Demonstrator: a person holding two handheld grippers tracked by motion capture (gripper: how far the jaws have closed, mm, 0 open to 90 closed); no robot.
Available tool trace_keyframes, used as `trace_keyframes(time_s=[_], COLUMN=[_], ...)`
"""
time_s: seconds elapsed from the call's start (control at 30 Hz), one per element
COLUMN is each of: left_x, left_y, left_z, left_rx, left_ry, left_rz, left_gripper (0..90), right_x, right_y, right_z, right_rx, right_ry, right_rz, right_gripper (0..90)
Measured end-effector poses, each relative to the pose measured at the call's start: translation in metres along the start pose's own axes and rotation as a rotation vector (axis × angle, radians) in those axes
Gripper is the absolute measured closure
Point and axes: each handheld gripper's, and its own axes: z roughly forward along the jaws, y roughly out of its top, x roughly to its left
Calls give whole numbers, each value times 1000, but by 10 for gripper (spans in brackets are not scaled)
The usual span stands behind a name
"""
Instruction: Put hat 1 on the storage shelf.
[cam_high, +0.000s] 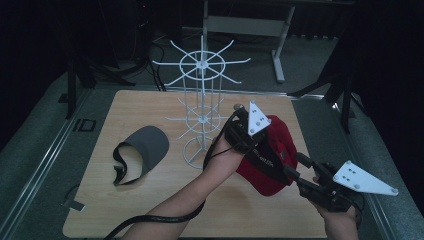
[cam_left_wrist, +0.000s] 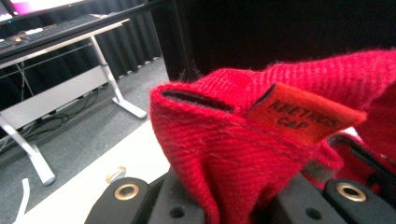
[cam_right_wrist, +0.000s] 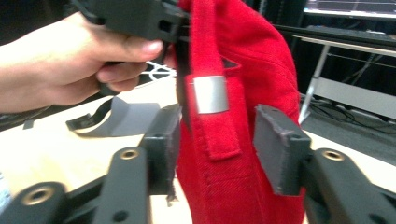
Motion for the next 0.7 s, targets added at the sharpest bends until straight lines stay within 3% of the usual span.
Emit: trace_keyframes(time_s=[0.17, 0.27, 0.37, 0.4, 0.47, 0.57, 0.67, 0.7], left_x=[1, 4, 6, 6, 9, 13, 13, 13], left_y=[0, -2, -5, -6, -8, -14, -18, -19], left_z=[-4, -9, -13, -14, -14, -15, -16, -16], left_rx=[-29, -76, -106, -100, -105, -135, -145, -139], left_ry=[-37, -104, -157, -147, -191, -251, -293, -286], left_rz=[38, 55, 98, 105, 88, 99, 113, 117], left_gripper=[900, 900, 900, 900, 900, 900, 900, 900], right_x=[-3, -9, -15, -17, -17, -13, -11, -10], right_y=[2, 4, 5, 5, 5, 7, 8, 9], right_z=[-8, -15, -16, -16, -13, -6, 0, 3], right_rx=[-15, -35, -26, -24, -10, 1, 10, 17], right_ry=[8, 1, -26, -21, -12, 17, 31, 35], right_rz=[0, 13, 10, 11, -4, -32, -59, -69], right_gripper=[470, 470, 483, 484, 483, 485, 501, 505])
